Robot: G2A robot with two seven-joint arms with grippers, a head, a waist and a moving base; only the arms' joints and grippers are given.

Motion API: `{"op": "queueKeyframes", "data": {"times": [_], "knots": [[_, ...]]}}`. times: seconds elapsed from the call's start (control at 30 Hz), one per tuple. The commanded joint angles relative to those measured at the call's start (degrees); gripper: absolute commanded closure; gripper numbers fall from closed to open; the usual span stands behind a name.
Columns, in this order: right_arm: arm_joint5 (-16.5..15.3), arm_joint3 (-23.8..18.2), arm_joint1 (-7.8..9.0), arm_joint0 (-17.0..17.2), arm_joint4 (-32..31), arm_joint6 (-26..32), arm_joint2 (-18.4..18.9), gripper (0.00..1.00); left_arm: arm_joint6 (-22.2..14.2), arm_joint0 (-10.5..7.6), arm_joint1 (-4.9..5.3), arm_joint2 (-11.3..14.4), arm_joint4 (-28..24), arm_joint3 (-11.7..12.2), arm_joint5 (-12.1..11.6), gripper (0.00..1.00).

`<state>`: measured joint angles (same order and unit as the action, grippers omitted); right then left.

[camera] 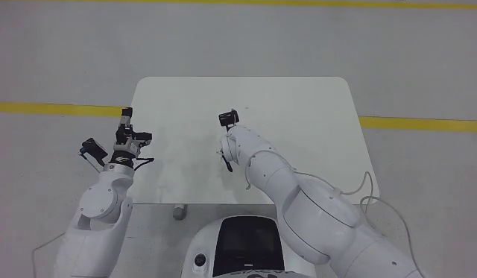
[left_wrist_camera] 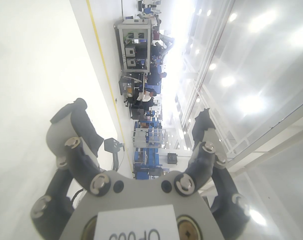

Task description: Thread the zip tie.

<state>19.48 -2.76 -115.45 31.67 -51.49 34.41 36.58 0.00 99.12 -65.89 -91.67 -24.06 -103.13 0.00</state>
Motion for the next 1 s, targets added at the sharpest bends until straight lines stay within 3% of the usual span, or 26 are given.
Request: {"op": "queueKeyframes", "data": {"times": [0.0,0.07,0.13,0.2,0.27,0.73,0.97], "knots": [[0.00,0.09,-0.02,-0.04,0.12,-0.08,0.03,1.00,0.00,0.00,0.00,0.00,0.00,0.00,0.00,0.00],[0.00,0.42,-0.05,-0.15,0.47,-0.14,0.10,0.98,0.00,0.00,0.00,0.00,0.00,0.00,0.00,0.00],[0.00,0.53,-0.07,-0.19,0.52,-0.10,0.12,0.78,0.00,0.00,0.00,0.00,0.00,0.00,0.00,0.00],[0.00,0.61,-0.11,-0.22,0.47,0.03,0.13,0.69,0.00,0.00,0.00,0.00,0.00,0.00,0.00,0.00],[0.00,0.65,-0.16,-0.23,0.29,0.28,0.12,0.67,0.00,0.00,0.00,0.00,0.00,0.00,0.00,0.00],[0.00,0.77,-0.35,-0.22,-1.25,2.46,0.13,0.69,0.00,0.00,0.00,0.00,0.00,0.00,0.00,0.00],[0.00,0.60,-0.31,0.01,-1.43,3.37,0.00,0.78,0.00,0.00,0.00,0.00,0.00,0.00,0.00,0.00]]}}
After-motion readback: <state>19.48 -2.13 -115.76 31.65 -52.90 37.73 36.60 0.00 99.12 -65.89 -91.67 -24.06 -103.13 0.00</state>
